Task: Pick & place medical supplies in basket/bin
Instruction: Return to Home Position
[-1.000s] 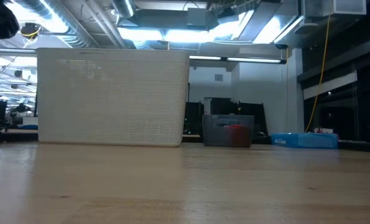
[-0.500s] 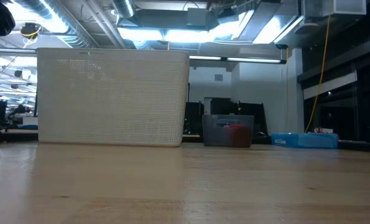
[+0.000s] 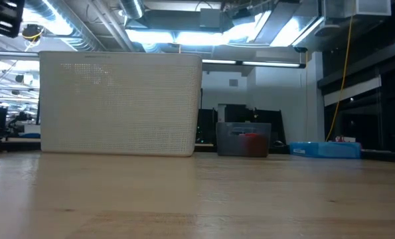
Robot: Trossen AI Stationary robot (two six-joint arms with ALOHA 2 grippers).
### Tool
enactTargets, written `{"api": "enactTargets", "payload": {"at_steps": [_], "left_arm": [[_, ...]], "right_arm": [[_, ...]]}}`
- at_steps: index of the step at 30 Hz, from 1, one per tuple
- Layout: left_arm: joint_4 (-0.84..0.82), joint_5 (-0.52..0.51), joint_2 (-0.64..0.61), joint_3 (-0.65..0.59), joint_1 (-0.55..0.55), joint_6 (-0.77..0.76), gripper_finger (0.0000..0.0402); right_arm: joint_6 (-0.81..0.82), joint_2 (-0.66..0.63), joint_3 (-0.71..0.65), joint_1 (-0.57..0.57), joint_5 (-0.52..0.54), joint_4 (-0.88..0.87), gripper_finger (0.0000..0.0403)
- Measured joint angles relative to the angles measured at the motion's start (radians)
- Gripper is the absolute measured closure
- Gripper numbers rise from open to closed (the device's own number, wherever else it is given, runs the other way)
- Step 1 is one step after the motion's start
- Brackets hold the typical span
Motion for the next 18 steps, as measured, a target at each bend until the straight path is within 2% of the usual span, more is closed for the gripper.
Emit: {"api": "enactTargets", "payload": {"at_steps": [2,6,14,18], "left_arm": [[0.005,0.046,-0.001,-0.002,0.056,-0.043,0.0215],[-0.192,0.052,0.005,0.047,0.152,-0.083,0.0215],[-0.470,0.143,-0.002,0.134,0.335,-0.105,0.0215],[-0.482,0.176,-0.011,0.135,0.417,-0.059,0.0215]], "right_arm": [[0.020,-0.088,-0.119,0.018,0.060,0.076,0.0179],[0.046,-0.248,-0.331,0.067,0.196,0.218,0.0179],[0.054,-0.438,-0.668,0.124,0.306,0.478,0.0179],[0.057,-0.523,-0.792,0.130,0.377,0.553,0.0179]]}}
